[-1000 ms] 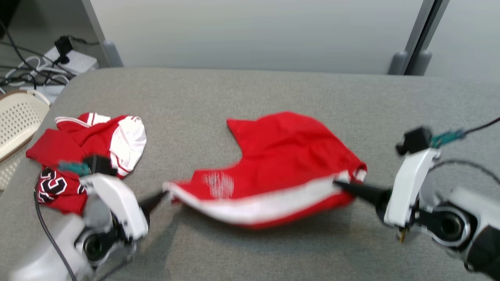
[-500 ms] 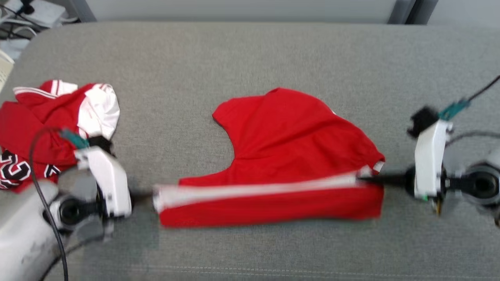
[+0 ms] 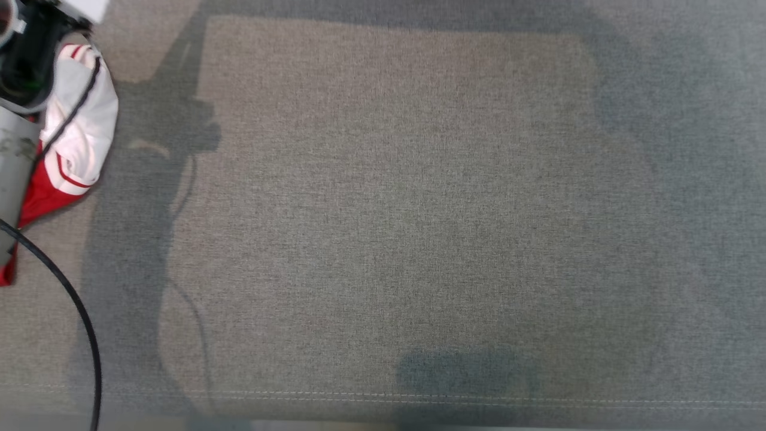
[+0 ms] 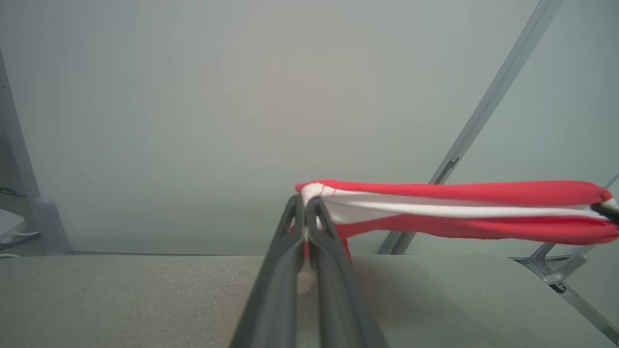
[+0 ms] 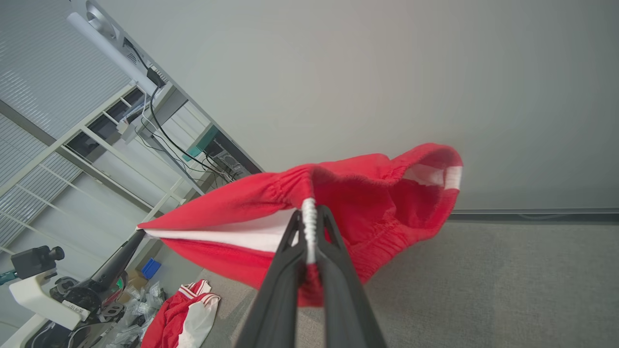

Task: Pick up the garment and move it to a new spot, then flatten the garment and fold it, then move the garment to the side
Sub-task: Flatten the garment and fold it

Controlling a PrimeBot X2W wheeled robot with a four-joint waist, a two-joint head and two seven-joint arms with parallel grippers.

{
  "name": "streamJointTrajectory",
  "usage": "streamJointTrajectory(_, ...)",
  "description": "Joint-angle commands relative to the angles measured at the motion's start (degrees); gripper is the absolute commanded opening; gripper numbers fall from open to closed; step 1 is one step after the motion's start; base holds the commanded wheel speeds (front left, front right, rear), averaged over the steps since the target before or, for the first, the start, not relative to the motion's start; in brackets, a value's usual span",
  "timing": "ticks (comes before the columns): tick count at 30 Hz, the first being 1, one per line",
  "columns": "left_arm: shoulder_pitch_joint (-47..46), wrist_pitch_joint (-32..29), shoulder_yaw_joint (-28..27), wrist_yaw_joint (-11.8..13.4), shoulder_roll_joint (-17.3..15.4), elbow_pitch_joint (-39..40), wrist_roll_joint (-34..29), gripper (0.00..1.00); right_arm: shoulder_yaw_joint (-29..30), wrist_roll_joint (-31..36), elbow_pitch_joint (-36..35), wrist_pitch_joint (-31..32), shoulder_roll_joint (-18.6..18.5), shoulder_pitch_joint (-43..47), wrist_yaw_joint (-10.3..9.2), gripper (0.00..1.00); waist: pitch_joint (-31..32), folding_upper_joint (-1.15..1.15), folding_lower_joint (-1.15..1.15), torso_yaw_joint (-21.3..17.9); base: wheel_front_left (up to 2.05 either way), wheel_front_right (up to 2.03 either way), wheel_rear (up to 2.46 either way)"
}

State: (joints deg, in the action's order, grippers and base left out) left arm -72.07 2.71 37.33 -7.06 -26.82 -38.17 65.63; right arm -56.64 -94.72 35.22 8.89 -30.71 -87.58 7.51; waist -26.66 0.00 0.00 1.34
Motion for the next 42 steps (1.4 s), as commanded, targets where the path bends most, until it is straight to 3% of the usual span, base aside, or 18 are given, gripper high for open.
streamJointTrajectory(1, 1.46, 1.80, -0.37, -0.31, -2.06, -1.98, 0.55, 0.00, -0.09, -0.33, -0.34, 0.32, -1.31, 4.97, -0.02, 0.00, -1.96, 0.00, 0.00, -0.26, 0.00, 0.00, 0.00)
streamJointTrajectory(9, 18.45, 9.04, 7.14, -0.41, 3.53, -1.18, 6.72, 0.00, -4.53, -1.68, -2.46, 0.98, -3.83, 25.13, -0.02, 0.00, -0.72, 0.00, 0.00, 0.50, 0.00, 0.00, 0.00)
streamJointTrajectory(19, 31.97, 12.24, 9.73, -0.42, 4.28, -0.13, 7.83, 0.00, -3.76, 0.59, -9.54, -9.15, -6.60, 42.40, -0.02, 0.00, 9.03, 0.00, 0.00, 1.29, 0.00, 0.00, 0.00)
streamJointTrajectory(30, 42.55, 12.28, 5.21, -0.42, 6.57, -0.10, 2.48, 0.00, -2.23, -0.18, -11.50, -11.88, -3.98, 51.67, -0.02, 0.00, 16.21, 0.00, 0.00, 0.05, 0.00, 0.00, 0.00)
streamJointTrajectory(42, 48.00, 12.28, 6.93, -0.43, 7.36, 0.36, -2.80, 0.00, -4.79, 5.37, -12.47, -12.44, -3.66, 55.91, -0.02, 0.00, 19.91, 0.00, 0.00, 0.06, 0.00, 0.00, 0.00)
